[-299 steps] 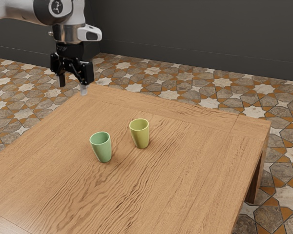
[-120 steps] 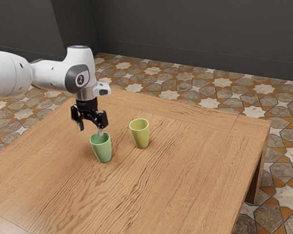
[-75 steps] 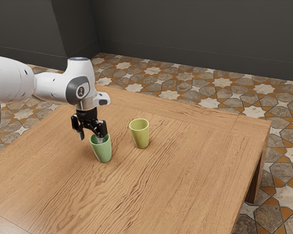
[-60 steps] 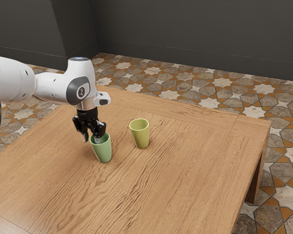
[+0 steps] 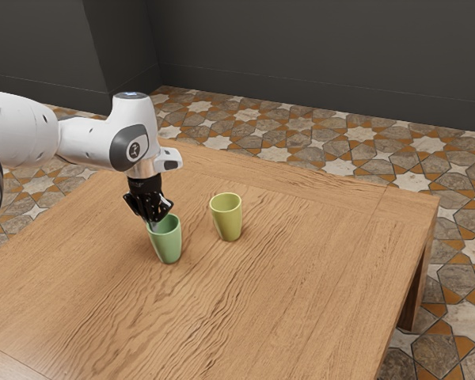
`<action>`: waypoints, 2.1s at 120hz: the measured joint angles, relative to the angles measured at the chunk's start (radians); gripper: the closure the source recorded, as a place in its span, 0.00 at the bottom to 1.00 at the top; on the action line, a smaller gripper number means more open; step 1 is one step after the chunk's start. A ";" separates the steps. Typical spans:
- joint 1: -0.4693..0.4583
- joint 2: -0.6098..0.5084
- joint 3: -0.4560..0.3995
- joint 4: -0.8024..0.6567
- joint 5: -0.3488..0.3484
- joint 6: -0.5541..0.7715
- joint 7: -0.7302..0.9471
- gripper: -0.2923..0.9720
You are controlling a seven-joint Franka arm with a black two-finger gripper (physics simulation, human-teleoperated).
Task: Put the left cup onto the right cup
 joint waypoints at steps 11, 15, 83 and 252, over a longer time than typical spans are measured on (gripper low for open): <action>-0.007 -0.022 0.001 0.008 0.004 -0.005 -0.002 0.85; -0.011 -0.030 0.001 0.015 0.007 -0.009 -0.003 0.85; -0.049 0.025 -0.024 0.491 0.043 -0.301 -0.014 0.85; -0.077 0.296 -0.091 0.820 0.043 -0.451 -0.062 0.85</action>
